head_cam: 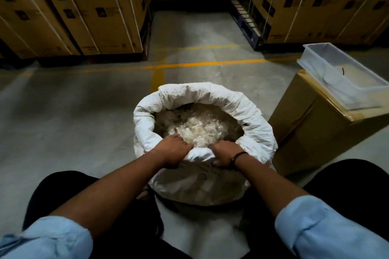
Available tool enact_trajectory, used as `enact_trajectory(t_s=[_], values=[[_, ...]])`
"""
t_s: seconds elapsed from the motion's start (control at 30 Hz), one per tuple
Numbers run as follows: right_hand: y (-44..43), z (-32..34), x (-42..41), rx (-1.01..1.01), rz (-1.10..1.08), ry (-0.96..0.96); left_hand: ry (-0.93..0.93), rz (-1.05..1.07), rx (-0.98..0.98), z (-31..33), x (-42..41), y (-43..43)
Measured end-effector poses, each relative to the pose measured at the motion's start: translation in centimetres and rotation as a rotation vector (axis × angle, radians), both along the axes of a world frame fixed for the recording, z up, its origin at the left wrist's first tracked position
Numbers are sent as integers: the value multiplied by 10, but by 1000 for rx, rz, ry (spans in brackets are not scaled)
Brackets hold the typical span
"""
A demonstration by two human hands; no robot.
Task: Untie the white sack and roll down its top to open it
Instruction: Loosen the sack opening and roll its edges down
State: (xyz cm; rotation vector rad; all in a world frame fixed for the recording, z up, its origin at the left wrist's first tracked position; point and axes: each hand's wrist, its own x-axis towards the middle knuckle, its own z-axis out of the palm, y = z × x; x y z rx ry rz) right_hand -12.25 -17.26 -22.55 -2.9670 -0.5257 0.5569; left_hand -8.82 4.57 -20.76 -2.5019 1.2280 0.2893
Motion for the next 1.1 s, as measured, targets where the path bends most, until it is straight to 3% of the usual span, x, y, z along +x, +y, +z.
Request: enact_trajectory(t_s=[0.07, 0.13, 0.2, 0.3, 0.43, 0.53, 0.67, 0.8, 0.9, 0.97, 1.03, 1.1], values=[[13, -10, -12, -59, 87, -261, 115, 66, -53, -3, 2, -6], [28, -23, -21, -74, 202, -488, 384, 180, -249, 2, 1, -20], [38, -29, -23, -76, 247, -605, 517, 243, -353, 4, -3, -40], [28, -29, -22, -60, 199, -611, 596, 355, -403, -4, 1, -49], [-14, -25, -20, -57, 201, -322, 815, 555, -461, -2, 12, -26], [-27, -24, -23, -133, 185, -285, 836, 464, -300, 8, -2, -33], [-32, -23, -13, 58, 252, -756, 751, 290, -186, 1, -18, -51], [-32, -8, -3, 104, 367, -1094, 635, 336, -226, -1, -12, -51], [-32, -20, -7, 83, 390, -972, 576, 372, -200, -7, -17, -55], [-29, -25, -7, 69, 293, -781, 527, 396, -187, -11, -18, -57], [-22, -21, -8, 68, 97, -432, 444, 431, -164, -16, -17, -57], [-15, -18, -12, -92, -22, -42, 337, 444, -134, -23, -22, -57]])
